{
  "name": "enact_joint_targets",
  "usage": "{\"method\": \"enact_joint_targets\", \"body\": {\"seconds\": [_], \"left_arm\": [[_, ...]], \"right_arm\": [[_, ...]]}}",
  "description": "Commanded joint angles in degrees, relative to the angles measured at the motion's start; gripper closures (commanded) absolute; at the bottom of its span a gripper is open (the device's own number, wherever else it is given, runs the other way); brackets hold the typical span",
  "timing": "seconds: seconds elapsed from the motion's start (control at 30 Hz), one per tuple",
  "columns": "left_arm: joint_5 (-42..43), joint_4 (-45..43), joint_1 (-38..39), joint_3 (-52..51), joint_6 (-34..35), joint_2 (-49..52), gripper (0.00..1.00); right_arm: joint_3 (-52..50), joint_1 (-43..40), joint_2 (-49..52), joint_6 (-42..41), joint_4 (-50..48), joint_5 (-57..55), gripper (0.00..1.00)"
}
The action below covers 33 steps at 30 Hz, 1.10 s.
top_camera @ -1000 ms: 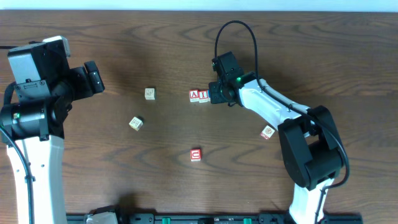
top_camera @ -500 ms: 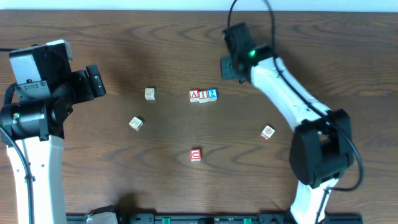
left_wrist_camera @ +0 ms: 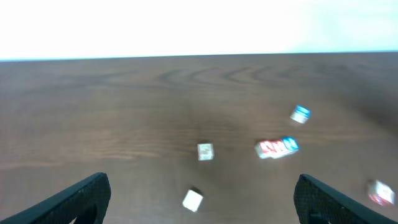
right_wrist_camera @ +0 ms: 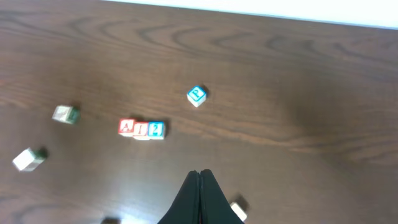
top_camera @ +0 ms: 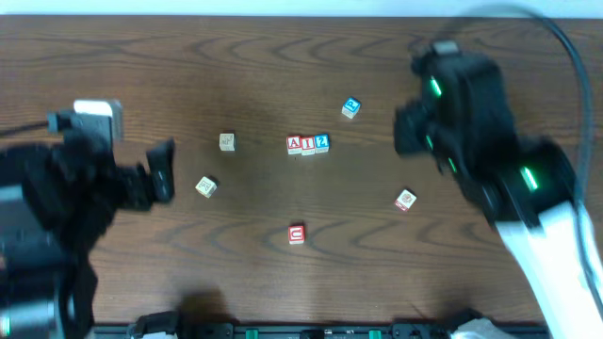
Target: Spell out Ai2
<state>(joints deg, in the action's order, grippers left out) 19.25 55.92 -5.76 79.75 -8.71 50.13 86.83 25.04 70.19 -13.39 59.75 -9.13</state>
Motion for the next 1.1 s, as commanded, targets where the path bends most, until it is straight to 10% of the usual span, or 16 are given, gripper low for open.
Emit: {"method": "enact_joint_targets", "body": {"seconds": [0.0,0.2,0.33,1.07], "left_arm": [[1.57,2.34,3.78,0.66,-4.85,-3.19,0.05],[1.55,6.86,10.82,0.50,-7.63,-5.44,0.05],[1.31,6.12,11.78,0.50,-7.61,-5.35,0.05],[1.31,7.39,11.78,0.50,-7.61,-5.31,0.05]], "right_arm": [[-7.63,1.99,-10.29,-1.88,0.33,-2.60,0.98],[-21.99,2.47,-28.04,-4.63,0.13,-4.22,0.98],[-24.28,2.47,-33.44,-6.51,0.09,-4.15,0.01],[-24.28,2.47,-34.56,-6.49,1.62,-4.17,0.01]]}}
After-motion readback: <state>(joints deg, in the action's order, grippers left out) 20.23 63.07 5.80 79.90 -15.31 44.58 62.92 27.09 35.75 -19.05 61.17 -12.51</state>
